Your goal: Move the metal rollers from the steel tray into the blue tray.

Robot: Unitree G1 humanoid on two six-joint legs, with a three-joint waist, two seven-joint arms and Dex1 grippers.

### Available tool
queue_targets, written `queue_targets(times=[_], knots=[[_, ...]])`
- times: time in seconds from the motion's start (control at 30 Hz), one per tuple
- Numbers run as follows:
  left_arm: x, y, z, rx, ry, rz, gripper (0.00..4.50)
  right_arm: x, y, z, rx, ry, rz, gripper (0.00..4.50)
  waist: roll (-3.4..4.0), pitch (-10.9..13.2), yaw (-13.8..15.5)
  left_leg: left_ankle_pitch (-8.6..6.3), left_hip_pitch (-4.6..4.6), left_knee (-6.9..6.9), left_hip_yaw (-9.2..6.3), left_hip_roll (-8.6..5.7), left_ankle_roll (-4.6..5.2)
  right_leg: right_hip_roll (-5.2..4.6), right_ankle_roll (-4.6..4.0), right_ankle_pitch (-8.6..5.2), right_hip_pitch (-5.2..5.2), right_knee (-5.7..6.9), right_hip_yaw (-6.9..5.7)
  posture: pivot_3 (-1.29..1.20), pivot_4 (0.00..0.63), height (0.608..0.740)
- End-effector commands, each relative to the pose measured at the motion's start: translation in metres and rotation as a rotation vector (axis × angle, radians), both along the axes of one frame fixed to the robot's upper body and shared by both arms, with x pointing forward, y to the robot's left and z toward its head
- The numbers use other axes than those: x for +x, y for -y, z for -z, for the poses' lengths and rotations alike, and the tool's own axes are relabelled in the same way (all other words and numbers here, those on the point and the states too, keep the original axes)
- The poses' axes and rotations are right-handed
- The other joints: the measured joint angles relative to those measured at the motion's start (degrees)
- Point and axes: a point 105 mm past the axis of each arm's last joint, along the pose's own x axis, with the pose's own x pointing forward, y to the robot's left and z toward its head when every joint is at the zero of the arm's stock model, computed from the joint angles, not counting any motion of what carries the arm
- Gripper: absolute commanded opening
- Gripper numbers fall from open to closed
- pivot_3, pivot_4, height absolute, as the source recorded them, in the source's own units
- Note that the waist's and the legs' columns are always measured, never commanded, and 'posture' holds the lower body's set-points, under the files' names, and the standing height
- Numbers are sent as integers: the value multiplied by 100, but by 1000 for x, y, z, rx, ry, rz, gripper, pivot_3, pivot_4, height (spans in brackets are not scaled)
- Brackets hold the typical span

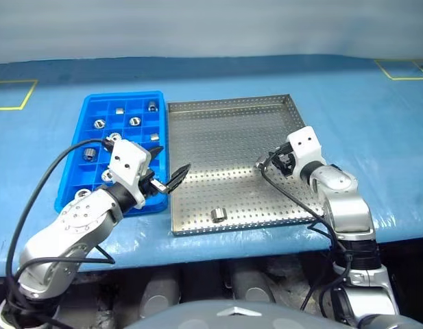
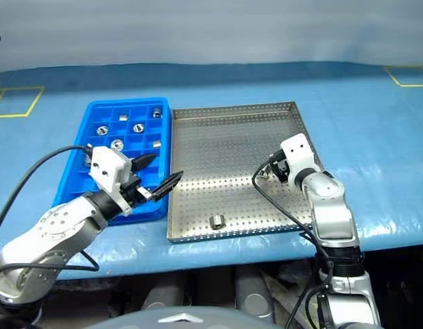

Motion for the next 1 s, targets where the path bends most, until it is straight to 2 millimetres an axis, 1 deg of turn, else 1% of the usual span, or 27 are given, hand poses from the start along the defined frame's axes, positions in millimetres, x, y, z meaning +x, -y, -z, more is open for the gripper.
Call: queue_targets(times=[0.03, 0.33, 0.43, 0.57, 0.7, 0.97, 1.0], knots=[[0, 2, -2, 7, 12, 19, 4188, -1, -5, -15, 54, 55, -3, 3290, 0, 0, -29, -1, 2, 1, 7, -1, 3, 0, 4, 3, -1, 0, 10, -148, 150, 740], [-2, 1, 1, 12, 2, 14, 4188, -1, -21, -16, 140, 58, -40, 3290, -2, 0, -23, -11, 3, 6, 37, 0, 23, -3, 17, 11, -10, -3, 44, -139, 150, 740], [-2, 0, 2, 14, 2, 10, 4188, -3, -21, -8, 151, 28, -42, 3290, -3, -1, -16, -13, 0, 6, 40, 1, 26, -6, 20, 12, -14, -4, 47, -137, 150, 740], [-2, -1, 2, 19, 2, 7, 4188, -7, -26, -3, 192, 1, -58, 3290, -3, -1, -11, -14, -1, 6, 42, 1, 28, -7, 21, 13, -14, -5, 49, -138, 150, 740], [-2, -1, 2, 19, 5, 6, 4188, -9, -30, 10, 224, -46, -65, 3290, -3, -1, -13, -14, -1, 8, 43, 1, 28, -7, 23, 14, -14, -5, 50, -137, 150, 740], [-1, -2, 1, 26, 7, -3, 4188, -4, -25, 29, 265, -104, -28, 3290, -4, -2, -13, -15, -1, 14, 47, 1, 30, -8, 28, 17, -14, -4, 53, -134, 150, 740], [-1, -2, 1, 27, 9, -5, 4188, -3, -25, 30, 272, -105, -21, 3118, -4, -2, -12, -15, -1, 14, 47, 1, 31, -8, 28, 17, -14, -4, 54, -131, 150, 740]])
